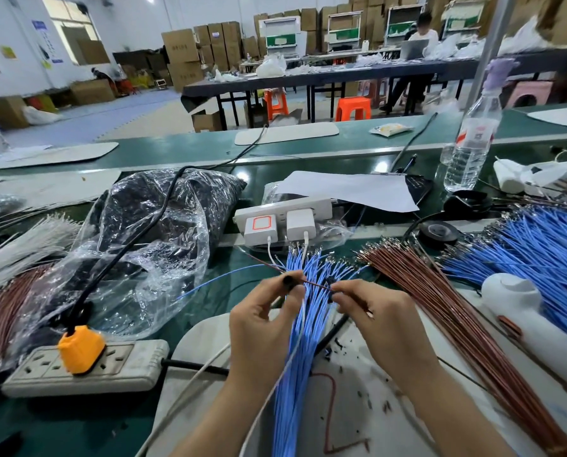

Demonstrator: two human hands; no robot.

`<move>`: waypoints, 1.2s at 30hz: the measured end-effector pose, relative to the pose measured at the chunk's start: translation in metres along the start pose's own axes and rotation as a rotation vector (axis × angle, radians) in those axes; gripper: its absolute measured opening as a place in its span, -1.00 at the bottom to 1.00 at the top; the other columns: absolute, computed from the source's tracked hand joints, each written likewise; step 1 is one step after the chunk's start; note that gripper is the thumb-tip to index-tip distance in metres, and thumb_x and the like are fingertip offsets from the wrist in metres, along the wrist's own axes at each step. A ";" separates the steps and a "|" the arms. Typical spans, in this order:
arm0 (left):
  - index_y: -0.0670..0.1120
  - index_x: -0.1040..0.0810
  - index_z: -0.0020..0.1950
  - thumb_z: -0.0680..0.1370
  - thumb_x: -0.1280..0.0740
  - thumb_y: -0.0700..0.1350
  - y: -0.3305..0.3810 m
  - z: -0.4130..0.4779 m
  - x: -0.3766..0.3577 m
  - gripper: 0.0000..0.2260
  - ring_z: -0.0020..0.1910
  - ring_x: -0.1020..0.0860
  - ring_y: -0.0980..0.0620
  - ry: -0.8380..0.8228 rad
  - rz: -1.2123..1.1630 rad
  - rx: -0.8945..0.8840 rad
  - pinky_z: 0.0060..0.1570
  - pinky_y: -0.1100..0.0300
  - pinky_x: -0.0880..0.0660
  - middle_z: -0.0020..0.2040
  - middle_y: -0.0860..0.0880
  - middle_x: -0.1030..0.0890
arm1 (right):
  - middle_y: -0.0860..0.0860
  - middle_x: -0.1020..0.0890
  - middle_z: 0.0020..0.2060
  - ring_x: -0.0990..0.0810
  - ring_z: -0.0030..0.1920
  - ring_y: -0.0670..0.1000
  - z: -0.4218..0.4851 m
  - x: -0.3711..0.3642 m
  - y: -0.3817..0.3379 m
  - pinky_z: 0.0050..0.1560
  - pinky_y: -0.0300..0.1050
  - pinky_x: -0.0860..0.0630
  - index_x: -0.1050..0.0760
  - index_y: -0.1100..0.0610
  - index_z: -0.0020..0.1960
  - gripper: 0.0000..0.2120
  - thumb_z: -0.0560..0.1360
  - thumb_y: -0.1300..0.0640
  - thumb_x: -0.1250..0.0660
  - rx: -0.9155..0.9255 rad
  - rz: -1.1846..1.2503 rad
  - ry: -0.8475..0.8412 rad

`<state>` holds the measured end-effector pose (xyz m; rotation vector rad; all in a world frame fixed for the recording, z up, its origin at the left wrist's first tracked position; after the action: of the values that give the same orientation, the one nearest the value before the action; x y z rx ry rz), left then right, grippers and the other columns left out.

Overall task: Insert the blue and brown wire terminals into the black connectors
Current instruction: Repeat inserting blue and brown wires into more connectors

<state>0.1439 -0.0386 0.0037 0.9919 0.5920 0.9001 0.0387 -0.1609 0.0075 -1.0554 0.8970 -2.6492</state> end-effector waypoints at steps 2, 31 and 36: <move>-0.03 -0.65 -0.03 0.45 -0.39 -0.12 0.000 0.008 0.009 -0.88 -0.13 -0.64 0.19 0.163 -0.082 0.055 -0.10 0.39 -0.51 -0.14 0.09 -0.71 | -0.01 -0.69 -0.22 -0.65 -0.22 0.04 0.002 0.006 0.008 -0.16 -0.01 -0.56 -0.66 0.17 0.00 -0.89 0.49 0.22 -0.39 -0.022 -0.056 0.010; -0.07 -0.59 -0.02 0.47 -0.43 -0.30 0.000 -0.001 0.003 -0.83 -0.03 -0.59 0.22 -0.296 0.395 -0.192 -0.03 0.39 -0.44 -0.02 0.18 -0.65 | 0.11 -0.67 -0.29 -0.64 -0.40 0.10 -0.003 0.007 -0.041 -0.33 -0.14 -0.59 -0.45 0.17 -0.10 -0.79 0.58 0.09 -0.12 -0.191 0.858 0.311; -0.11 -0.60 -0.01 0.46 -0.43 -0.31 0.000 0.000 0.004 -0.83 0.03 -0.57 0.18 -0.298 0.408 -0.223 -0.04 0.35 -0.45 0.05 0.12 -0.63 | 0.07 -0.68 -0.28 -0.66 -0.37 0.11 -0.006 0.011 -0.048 -0.32 -0.13 -0.60 -0.38 0.07 -0.08 -0.82 0.64 0.08 -0.07 -0.098 0.790 0.414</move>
<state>0.1459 -0.0356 0.0039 1.0348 0.0310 1.1222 0.0302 -0.1227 0.0385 -0.0776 1.2065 -2.1549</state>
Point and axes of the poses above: each hand's wrist, its own z-axis towards the middle knuckle, its own x-axis out of the back of the hand, y = z × x, the point moved 1 cm from there along z, towards the middle knuckle
